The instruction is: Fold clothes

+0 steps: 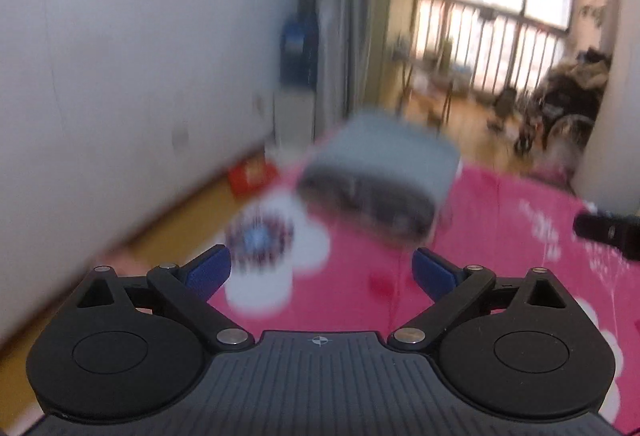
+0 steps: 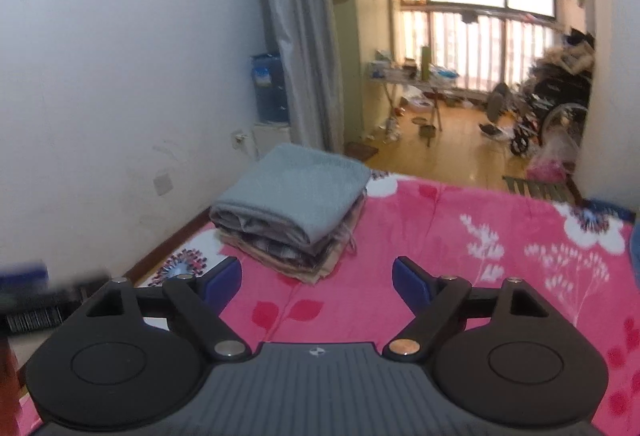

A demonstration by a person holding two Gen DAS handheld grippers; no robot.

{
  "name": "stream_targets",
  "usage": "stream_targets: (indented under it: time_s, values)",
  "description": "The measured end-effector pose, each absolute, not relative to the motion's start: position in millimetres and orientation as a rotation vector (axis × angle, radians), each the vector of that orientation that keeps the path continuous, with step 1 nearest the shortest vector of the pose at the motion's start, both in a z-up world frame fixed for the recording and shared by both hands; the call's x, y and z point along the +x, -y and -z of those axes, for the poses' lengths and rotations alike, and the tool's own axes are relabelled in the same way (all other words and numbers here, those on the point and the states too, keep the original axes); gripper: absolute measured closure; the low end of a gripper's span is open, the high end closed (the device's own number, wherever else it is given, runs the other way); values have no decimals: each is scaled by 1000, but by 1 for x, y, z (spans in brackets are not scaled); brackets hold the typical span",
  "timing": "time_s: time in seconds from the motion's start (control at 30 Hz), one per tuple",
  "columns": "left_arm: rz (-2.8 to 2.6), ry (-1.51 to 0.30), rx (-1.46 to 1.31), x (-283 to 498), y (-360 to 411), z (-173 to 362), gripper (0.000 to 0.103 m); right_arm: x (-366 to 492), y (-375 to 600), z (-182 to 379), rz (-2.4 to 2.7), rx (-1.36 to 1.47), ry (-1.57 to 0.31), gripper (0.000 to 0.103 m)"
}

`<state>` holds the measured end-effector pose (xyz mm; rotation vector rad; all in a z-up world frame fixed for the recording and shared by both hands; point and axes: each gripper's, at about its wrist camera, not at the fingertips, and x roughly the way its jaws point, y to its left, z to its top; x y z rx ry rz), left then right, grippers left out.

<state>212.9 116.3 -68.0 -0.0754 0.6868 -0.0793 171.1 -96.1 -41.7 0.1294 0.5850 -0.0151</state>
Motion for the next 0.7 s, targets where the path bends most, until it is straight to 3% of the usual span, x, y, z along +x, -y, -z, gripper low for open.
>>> stream_targets:
  time_s: [0.13,0.37,0.7]
  values:
    - [102,-799,-168,218,-132,96,5,172,81,69,93,161,-634,14]
    - [77,-799,-65,190,-121,105,5,169,72,98,127,80,-675,3]
    - [1,-788,17,156,-85,109,4,146,86,114,125,62,-707,1]
